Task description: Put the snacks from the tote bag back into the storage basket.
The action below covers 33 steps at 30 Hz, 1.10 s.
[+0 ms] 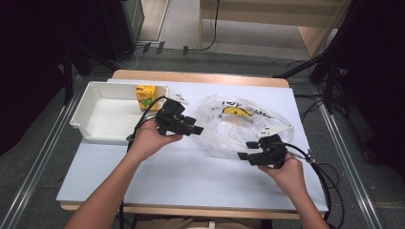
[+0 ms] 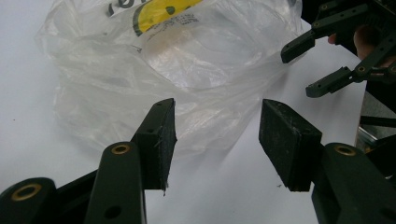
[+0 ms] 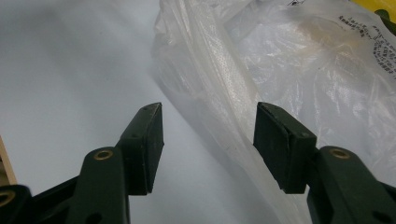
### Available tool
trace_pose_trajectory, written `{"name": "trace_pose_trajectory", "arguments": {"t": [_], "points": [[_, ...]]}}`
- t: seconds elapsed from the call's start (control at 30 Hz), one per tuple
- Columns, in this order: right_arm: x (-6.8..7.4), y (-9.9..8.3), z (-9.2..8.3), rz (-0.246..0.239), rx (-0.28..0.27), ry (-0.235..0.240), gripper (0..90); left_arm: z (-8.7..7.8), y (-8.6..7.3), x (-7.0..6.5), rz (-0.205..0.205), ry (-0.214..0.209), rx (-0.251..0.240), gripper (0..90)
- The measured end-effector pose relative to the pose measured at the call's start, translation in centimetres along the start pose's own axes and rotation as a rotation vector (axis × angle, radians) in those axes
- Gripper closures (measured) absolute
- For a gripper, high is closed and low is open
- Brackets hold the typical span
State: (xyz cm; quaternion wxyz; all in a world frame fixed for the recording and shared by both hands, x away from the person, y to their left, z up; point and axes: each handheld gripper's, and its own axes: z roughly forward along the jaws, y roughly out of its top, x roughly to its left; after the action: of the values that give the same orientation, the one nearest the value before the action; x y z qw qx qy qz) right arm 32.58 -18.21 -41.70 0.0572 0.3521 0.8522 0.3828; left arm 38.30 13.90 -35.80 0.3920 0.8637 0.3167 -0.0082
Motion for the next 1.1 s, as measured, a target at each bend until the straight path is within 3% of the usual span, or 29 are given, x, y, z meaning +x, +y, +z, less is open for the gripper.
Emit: {"name": "trace_pose_trajectory", "arguments": {"t": [0.3, 0.63, 0.8, 1.1], "points": [[0.0, 0.0, 0.0, -0.006, -0.004, -0.001, 44.0, 1.1, -0.2, -1.3, 0.044, -0.002, -0.001, 47.3], [0.1, 0.0, 0.0, -0.011, -0.005, 0.002, 44.0, 2.7, -0.9, -2.3, 0.052, -0.025, 0.022, 47.2], [0.1, 0.0, 0.0, -0.012, -0.006, 0.001, 44.0, 3.1, -1.1, -2.7, 0.057, -0.036, 0.01, 47.0], [0.2, 0.0, 0.0, -0.011, -0.003, 0.003, 44.1, 3.7, -1.7, -2.7, 0.067, -0.043, 0.032, 46.6]]}}
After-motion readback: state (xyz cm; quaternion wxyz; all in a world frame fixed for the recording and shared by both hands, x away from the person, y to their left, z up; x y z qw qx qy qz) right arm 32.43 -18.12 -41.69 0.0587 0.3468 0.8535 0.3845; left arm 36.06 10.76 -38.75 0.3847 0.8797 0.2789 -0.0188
